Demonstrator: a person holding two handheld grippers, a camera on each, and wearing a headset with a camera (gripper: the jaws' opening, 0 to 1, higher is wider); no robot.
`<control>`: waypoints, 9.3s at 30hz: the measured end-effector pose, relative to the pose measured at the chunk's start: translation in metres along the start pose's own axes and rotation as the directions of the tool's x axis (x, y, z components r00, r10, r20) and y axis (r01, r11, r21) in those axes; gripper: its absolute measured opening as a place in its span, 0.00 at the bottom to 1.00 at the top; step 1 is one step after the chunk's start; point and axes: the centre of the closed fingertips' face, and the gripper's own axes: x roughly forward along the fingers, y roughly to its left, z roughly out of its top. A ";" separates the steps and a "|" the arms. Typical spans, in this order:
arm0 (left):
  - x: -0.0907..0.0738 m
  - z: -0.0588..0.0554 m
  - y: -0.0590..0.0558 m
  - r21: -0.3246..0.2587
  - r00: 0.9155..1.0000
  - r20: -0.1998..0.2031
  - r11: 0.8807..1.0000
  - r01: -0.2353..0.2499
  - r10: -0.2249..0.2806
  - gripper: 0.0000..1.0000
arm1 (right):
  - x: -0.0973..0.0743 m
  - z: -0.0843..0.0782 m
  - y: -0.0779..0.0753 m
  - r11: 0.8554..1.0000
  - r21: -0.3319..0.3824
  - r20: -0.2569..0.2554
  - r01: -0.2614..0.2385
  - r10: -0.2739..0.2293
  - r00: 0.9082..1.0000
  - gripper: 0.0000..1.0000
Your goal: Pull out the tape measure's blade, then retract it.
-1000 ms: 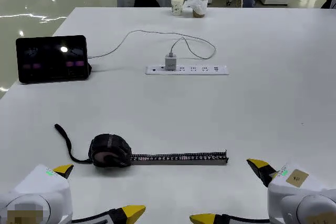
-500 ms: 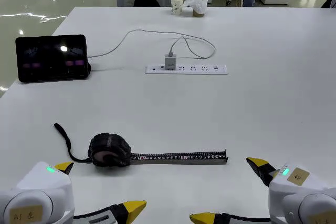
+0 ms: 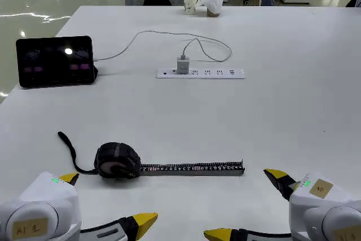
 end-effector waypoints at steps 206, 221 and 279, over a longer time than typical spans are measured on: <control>0.106 -0.011 0.079 -0.296 0.964 -0.153 0.921 -0.254 0.217 0.58 | 0.082 -0.047 -0.100 0.754 -0.410 -0.433 -0.514 0.335 0.837 0.10; 0.106 -0.011 0.079 -0.306 0.965 -0.156 0.918 -0.251 0.212 0.58 | 0.083 -0.047 -0.101 0.756 -0.408 -0.434 -0.512 0.333 0.837 0.10; 0.104 -0.012 0.078 -0.335 0.972 -0.153 0.916 -0.222 0.179 0.59 | 0.110 -0.030 -0.066 0.739 -0.417 -0.413 -0.530 0.365 0.834 0.10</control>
